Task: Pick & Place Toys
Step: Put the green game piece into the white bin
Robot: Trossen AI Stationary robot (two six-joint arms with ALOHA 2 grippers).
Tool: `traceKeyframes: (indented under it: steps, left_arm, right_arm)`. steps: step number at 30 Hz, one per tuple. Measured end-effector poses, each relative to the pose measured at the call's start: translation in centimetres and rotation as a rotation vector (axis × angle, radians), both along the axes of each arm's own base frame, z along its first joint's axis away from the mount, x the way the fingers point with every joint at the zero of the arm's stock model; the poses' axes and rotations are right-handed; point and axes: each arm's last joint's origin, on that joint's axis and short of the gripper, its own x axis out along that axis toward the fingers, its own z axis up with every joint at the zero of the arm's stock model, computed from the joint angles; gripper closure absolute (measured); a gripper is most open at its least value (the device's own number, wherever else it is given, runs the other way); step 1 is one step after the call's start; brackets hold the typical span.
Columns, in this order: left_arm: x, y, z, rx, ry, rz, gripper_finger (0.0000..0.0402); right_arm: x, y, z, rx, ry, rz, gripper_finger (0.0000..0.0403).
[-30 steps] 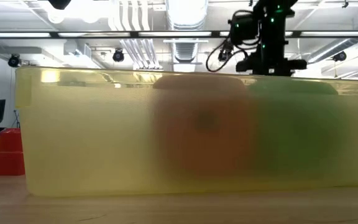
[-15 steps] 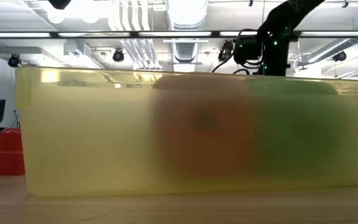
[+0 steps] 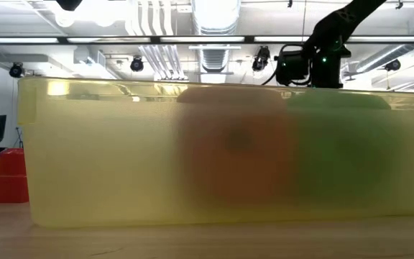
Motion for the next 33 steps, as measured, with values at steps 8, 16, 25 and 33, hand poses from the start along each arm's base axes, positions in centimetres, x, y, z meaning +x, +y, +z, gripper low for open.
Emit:
traceKeyframes:
  steps: [8,16,25,33]
  left_arm:
    - [0.01,0.00,-0.01,0.000,0.000,0.000,0.0057]
    - [0.00,0.00,0.00,0.000,0.000,0.000,0.0057]
    - [0.00,0.00,0.00,0.000,0.000,0.000,0.0057]
    - [0.01,0.00,-0.02,0.000,0.001,0.000,0.0057]
  right_arm:
    - [0.14,-0.10,0.00,-0.001,-0.021,0.002,0.0242]
    - [0.12,-0.16,-0.01,0.016,-0.035,-0.002,0.0242]
    - [0.05,-0.31,-0.03,0.056,-0.069,-0.053,0.0242]
    - [0.07,-0.24,-0.08,0.075,-0.085,-0.080,0.0242]
